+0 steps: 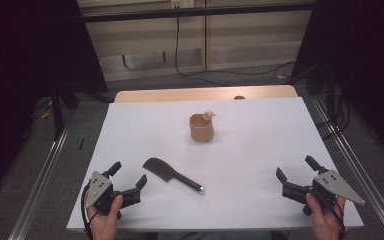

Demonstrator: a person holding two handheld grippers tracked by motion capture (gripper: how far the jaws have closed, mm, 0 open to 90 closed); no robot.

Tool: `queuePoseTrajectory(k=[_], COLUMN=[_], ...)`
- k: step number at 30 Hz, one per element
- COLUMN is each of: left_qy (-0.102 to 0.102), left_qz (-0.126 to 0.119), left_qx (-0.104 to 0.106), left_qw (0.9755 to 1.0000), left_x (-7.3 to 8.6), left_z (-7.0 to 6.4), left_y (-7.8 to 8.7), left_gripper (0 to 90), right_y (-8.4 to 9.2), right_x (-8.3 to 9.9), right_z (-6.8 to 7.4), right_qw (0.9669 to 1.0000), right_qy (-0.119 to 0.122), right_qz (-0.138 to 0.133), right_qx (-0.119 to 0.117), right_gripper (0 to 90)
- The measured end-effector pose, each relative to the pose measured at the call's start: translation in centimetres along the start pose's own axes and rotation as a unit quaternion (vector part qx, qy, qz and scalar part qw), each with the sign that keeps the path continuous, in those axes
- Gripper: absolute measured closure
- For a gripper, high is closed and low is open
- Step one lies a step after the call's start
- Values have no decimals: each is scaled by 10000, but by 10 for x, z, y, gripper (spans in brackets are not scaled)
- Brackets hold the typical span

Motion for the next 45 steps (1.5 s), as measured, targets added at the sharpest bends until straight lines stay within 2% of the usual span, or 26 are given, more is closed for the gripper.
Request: queuePoseTrajectory(k=[1, 3, 7, 12, 17, 24, 26, 28, 33, 38, 43, 45], left_qy=[-46, -11, -67, -28, 61, 25, 58, 3, 81, -63, -126, -152], left_qz=[18, -42, -88, -48, 8, 191, 162, 139, 96, 66, 118, 148], left_qx=[16, 159, 226, 201, 150, 241, 273, 263, 292, 608, 718, 899], left_qw=[10000, 9999, 9997, 9998, 9999, 9995, 9995, 9996, 9995, 9981, 9973, 9957], left_x=[0, 0, -2, -1, 1, 3, 2, 2, 0, -3, -4, -6], left_z=[0, -2, -3, -1, -1, -4, -5, -5, -7, -13, -20, -23], left_y=[0, -1, -1, -2, -6, -10, -10, -9, -6, -8, -14, -16], left_gripper=[32, 31, 28, 27, 27, 27, 27, 27, 27, 27, 42, 53], right_y=[0, 1, 1, 0, -1, -2, -2, -1, 1, 4, 3, 2], right_x=[0, 0, 0, 0, 1, 2, 2, 2, 2, 0, 0, 0], right_z=[0, 0, 1, -1, -2, -4, -5, -5, -5, -4, -2, -2], right_qw=[10000, 10000, 9999, 9996, 9996, 9993, 9993, 9992, 9993, 9992, 9991, 9991], right_qy=[-2, 4, -45, -172, -172, -256, -263, -286, -281, -213, -197, -183], right_qz=[11, 27, 37, -22, -20, 28, 21, -5, 19, -21, -15, 5], right_qx=[-10, -74, -126, -200, -211, -261, -257, -276, -265, -333, -366, -379], right_gripper=[5, 5, 5, 5, 6, 1, 3, 3, 3, 2, 2, 2])
Point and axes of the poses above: each handheld gripper's, and its own axes: y roughly backward along the jaws, x roughly out of its underside, z roughly to its left, the point moved 2 cm from there along -y, roughly forward along the jaws, and after that the axes turned 15 degrees about -x, right-handed, at the moved point
